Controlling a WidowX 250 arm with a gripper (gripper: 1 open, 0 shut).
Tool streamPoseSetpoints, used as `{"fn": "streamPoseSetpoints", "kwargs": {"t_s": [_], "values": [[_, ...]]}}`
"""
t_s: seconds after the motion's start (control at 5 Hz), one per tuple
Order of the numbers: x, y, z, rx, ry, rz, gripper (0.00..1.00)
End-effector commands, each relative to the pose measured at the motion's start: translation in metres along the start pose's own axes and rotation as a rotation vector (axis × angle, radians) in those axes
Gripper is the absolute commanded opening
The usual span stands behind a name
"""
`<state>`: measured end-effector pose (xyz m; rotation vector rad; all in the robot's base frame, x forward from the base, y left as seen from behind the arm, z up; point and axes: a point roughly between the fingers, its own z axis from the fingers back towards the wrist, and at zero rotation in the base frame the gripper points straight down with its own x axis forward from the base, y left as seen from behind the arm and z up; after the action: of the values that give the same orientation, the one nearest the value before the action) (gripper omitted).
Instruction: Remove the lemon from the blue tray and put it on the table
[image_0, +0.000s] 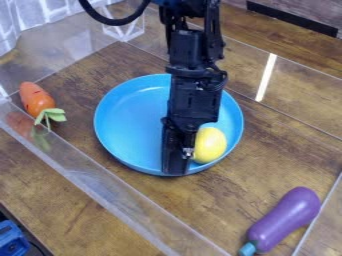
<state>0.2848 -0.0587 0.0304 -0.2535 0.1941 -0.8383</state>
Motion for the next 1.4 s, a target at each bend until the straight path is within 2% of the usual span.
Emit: {"fn": "streamPoseSetpoints", "kwargs": {"t_s": [0.0,0.4,0.6,1.0,1.2], "values": [[0.015,-0.006,0.017,0.049,-0.048,-0.046,0.00],[0.021,-0.009,0.017,0.060,-0.049,-0.068,0.00],[0.027,-0.011,0.016,0.069,-0.053,-0.078,1.00],[0.040,-0.015,0.016,0.086,-0.065,-0.093,1.00],[0.043,-0.020,0.014,0.075,-0.089,-0.092,1.00]]}}
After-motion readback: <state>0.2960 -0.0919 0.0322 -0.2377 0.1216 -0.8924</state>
